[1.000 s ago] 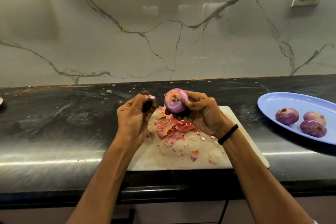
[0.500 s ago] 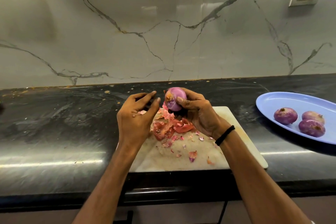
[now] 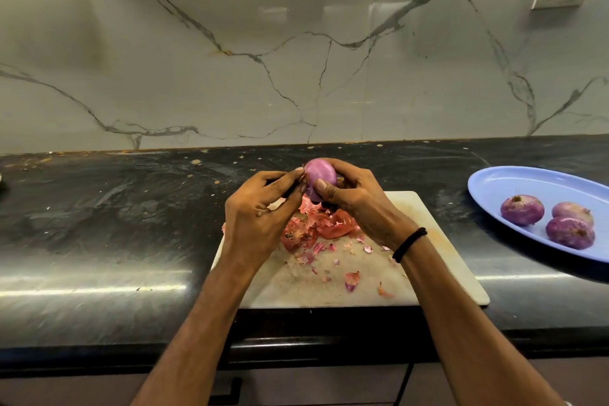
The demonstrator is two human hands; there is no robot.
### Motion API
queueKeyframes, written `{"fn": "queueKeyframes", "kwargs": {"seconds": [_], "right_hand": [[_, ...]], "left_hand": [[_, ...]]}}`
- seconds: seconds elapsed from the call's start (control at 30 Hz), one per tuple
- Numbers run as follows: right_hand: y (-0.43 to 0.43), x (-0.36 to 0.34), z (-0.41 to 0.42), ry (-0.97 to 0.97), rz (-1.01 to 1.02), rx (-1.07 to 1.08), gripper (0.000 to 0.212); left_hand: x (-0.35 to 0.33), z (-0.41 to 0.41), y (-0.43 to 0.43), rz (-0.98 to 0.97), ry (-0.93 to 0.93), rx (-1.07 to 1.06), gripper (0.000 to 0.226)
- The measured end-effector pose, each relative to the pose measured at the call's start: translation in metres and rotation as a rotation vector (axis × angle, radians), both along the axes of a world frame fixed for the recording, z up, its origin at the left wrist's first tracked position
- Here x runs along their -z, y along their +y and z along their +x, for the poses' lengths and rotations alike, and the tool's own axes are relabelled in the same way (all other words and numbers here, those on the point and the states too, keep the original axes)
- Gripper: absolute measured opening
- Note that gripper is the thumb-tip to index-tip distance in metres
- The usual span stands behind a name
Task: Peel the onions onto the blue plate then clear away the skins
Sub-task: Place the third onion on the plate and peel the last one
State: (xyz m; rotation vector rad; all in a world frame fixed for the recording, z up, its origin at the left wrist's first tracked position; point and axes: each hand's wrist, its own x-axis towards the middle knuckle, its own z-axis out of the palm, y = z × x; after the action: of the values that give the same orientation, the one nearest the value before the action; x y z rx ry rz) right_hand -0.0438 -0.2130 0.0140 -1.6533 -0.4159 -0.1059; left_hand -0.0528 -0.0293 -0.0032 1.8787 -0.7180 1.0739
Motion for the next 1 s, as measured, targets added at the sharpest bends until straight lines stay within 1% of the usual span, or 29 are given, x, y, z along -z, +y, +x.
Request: {"fn": "queueKeyframes", "kwargs": {"seconds": [0.13, 0.3, 0.4, 0.53, 0.67, 0.8, 0.9, 1.0], "right_hand": [[-0.0026, 0.0011, 0.0027, -0.052, -0.144, 0.056, 0.064], [-0.0048, 0.0050, 0.0072, -0.096, -0.281, 0.094, 0.068], [-0.0039, 0.0058, 0.0077, -0.115, -0.335, 0.101, 0.072], [-0.0014, 0.0065, 0.0054, -0.115, -0.326, 0.084, 0.067], [-0.0002, 0.0081, 0.0039, -0.108, -0.324, 0.061, 0.057], [-0.0006, 0.0072, 0.0013, -0.103, -0.311, 0.036, 0.053], [-0.0028, 0.0054, 0.0002, -0.104, -0.282, 0.014, 0.053], [-0.0026, 0.0029, -0.0004, -0.095, -0.234, -0.020, 0.052]], "left_hand": [[0.0004, 0.0022, 0.0022, 0.027, 0.047, 0.007, 0.022], [0.0005, 0.0009, 0.0044, 0.014, 0.124, -0.002, 0.017], [-0.0001, 0.0001, 0.0038, 0.011, 0.127, -0.037, 0.017], [-0.0002, -0.0033, 0.0007, 0.038, 0.100, -0.088, 0.015], [0.0002, -0.0028, 0.0015, 0.123, 0.078, -0.132, 0.010], [0.0003, -0.0021, 0.0035, 0.172, 0.116, -0.125, 0.010], [-0.0006, -0.0016, 0.0031, 0.084, 0.220, -0.071, 0.005], [-0.0065, -0.0026, 0.0006, -0.135, 0.408, 0.041, 0.011]]}}
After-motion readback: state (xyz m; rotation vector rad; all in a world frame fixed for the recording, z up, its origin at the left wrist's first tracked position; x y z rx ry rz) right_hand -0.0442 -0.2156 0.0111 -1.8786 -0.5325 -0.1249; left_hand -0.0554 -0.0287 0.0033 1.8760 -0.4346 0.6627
